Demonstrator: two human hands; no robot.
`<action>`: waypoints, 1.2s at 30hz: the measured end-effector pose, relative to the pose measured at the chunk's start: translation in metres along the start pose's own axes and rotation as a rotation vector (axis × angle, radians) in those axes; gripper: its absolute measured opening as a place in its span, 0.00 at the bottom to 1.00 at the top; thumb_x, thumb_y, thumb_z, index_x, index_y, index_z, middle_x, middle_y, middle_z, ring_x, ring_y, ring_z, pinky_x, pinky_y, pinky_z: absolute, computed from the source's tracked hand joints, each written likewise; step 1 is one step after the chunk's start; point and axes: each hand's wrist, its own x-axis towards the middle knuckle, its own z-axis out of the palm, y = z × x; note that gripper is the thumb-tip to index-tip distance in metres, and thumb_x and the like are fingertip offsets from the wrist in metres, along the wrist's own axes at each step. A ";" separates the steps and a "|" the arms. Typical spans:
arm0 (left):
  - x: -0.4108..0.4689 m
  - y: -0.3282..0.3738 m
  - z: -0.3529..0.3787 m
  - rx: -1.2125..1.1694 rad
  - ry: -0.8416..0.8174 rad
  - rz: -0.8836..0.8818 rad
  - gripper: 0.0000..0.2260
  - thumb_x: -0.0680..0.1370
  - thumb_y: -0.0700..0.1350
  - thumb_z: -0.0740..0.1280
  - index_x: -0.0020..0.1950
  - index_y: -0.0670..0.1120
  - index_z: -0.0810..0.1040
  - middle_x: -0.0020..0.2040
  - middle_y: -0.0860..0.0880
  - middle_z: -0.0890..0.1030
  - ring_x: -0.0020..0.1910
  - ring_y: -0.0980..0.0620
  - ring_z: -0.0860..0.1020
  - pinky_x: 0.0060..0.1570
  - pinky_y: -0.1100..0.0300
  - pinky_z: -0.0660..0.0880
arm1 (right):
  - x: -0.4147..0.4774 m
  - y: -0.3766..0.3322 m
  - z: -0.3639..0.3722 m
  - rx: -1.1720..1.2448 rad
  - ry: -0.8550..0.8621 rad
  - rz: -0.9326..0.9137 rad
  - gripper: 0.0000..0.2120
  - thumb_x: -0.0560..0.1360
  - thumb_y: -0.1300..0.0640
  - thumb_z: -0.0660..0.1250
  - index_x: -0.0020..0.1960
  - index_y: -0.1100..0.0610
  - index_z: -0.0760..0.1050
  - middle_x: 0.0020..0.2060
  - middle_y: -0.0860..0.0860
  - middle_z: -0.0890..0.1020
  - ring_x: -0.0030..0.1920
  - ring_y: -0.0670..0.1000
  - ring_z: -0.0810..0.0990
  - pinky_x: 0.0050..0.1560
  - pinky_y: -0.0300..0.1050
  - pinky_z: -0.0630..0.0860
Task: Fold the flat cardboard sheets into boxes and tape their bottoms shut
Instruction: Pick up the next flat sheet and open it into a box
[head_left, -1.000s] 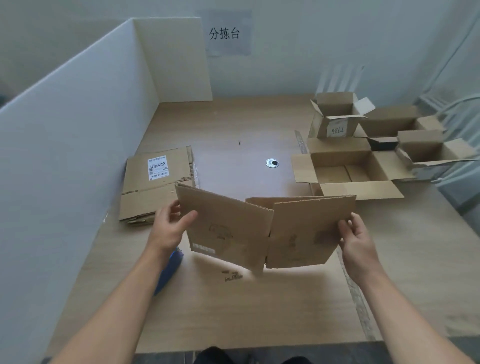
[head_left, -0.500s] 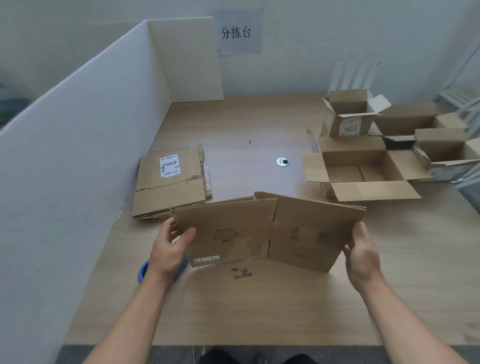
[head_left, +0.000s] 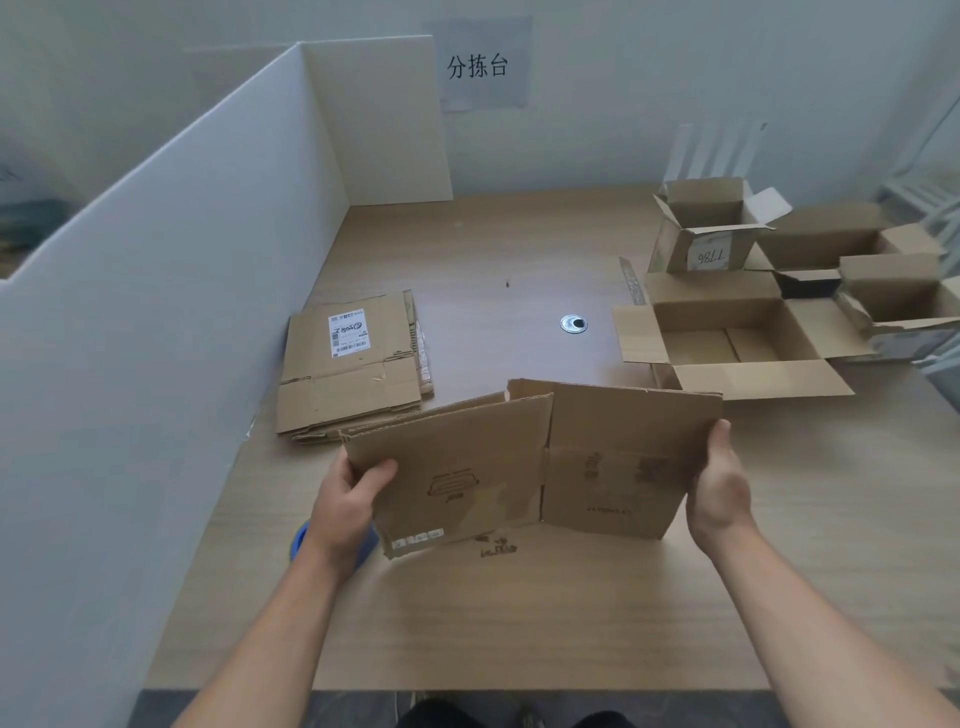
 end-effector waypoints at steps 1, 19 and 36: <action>0.000 -0.001 -0.001 -0.007 -0.004 0.010 0.13 0.80 0.31 0.62 0.63 0.40 0.76 0.56 0.47 0.84 0.55 0.53 0.82 0.49 0.66 0.78 | -0.002 0.001 0.000 0.012 0.012 0.001 0.23 0.84 0.42 0.49 0.62 0.52 0.77 0.56 0.44 0.83 0.57 0.40 0.80 0.55 0.39 0.73; -0.011 0.016 0.021 0.835 0.301 0.581 0.21 0.73 0.45 0.72 0.66 0.49 0.76 0.68 0.46 0.67 0.66 0.43 0.63 0.67 0.44 0.66 | -0.014 -0.035 -0.023 -0.107 -0.174 -0.141 0.16 0.82 0.49 0.56 0.54 0.55 0.80 0.43 0.53 0.84 0.43 0.51 0.81 0.40 0.42 0.75; -0.028 0.001 0.053 1.248 0.148 0.905 0.19 0.74 0.45 0.63 0.64 0.52 0.80 0.66 0.47 0.73 0.69 0.42 0.69 0.68 0.26 0.54 | -0.027 -0.100 0.075 -1.595 -0.760 -0.134 0.10 0.77 0.48 0.68 0.58 0.42 0.78 0.47 0.40 0.79 0.49 0.46 0.79 0.55 0.48 0.77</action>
